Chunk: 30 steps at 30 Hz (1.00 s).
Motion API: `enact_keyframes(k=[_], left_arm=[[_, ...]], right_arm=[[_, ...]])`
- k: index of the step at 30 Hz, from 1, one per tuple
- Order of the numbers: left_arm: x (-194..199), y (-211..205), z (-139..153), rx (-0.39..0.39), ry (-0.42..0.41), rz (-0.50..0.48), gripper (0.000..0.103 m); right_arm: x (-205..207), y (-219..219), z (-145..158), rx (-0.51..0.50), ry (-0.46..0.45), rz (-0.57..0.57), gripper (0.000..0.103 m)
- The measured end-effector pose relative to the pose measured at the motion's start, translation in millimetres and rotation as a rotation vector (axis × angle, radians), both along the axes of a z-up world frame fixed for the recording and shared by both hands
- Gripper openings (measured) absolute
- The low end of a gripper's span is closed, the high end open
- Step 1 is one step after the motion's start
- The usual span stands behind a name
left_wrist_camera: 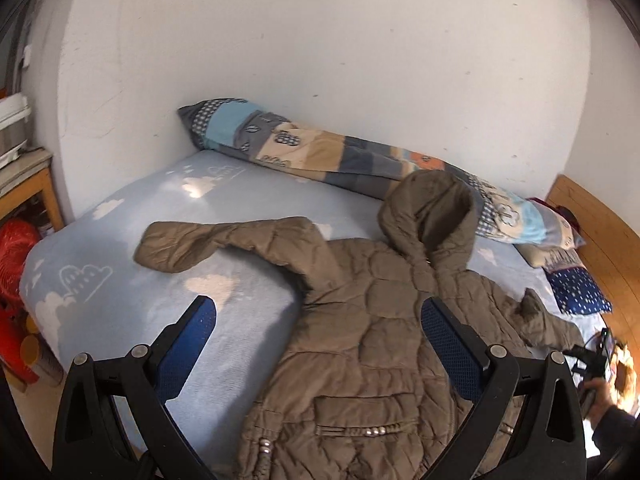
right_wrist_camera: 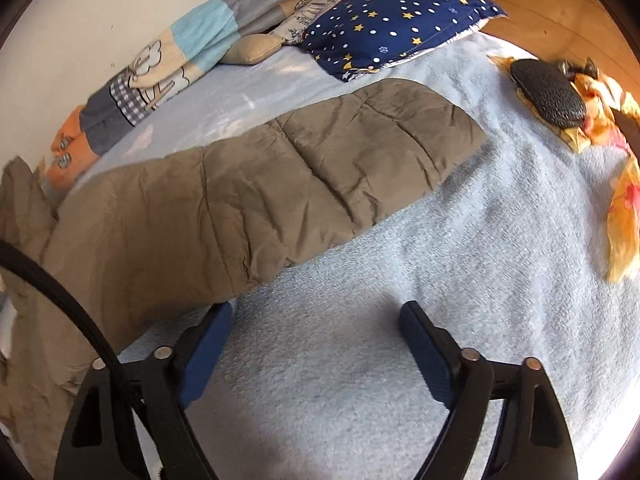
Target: Fold large clothes
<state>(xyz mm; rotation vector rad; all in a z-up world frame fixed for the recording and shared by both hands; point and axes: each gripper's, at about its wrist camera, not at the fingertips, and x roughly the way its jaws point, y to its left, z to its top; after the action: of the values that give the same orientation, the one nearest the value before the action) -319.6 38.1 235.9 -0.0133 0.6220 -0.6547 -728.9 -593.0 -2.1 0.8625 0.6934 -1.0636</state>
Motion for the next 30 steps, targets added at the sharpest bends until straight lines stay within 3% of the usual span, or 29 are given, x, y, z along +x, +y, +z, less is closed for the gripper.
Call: enact_keyframes(k=[3, 6, 11, 18, 22, 25, 30], left_arm=[[-28.6, -8.7, 10.0, -0.013, -0.023, -0.090, 0.103], [-46.4, -11.9, 20.9, -0.034, -0.019, -0.158, 0.103], [-70.7, -6.5, 45.5, -0.045, -0.023, -0.234, 0.103], [-101.6, 21.8, 113.0, -0.143, -0.084, -0.292, 0.103], [-108.8, 40.6, 156.5, -0.153, -0.137, -0.282, 0.103], [-109.5, 43.8, 169.4, -0.151, -0.172, -0.266, 0.103], [-99.7, 11.4, 139.9, -0.075, -0.093, -0.274, 0.103]], right_arm=[[-59.4, 12.4, 37.1, 0.000, -0.197, -0.109, 0.079], [-129.4, 49.9, 91.2, -0.140, -0.333, -0.244, 0.079], [-231.8, 152.3, 179.6, -0.462, -0.412, -0.362, 0.080], [-328.2, 262.5, 304.8, -0.767, -0.486, -0.390, 0.083], [-349.4, 312.1, 374.2, -0.914, -0.549, -0.382, 0.095], [-329.3, 324.8, 405.1, -0.919, -0.525, -0.286, 0.098], [-253.4, 297.0, 388.7, -0.803, -0.557, -0.131, 0.103]])
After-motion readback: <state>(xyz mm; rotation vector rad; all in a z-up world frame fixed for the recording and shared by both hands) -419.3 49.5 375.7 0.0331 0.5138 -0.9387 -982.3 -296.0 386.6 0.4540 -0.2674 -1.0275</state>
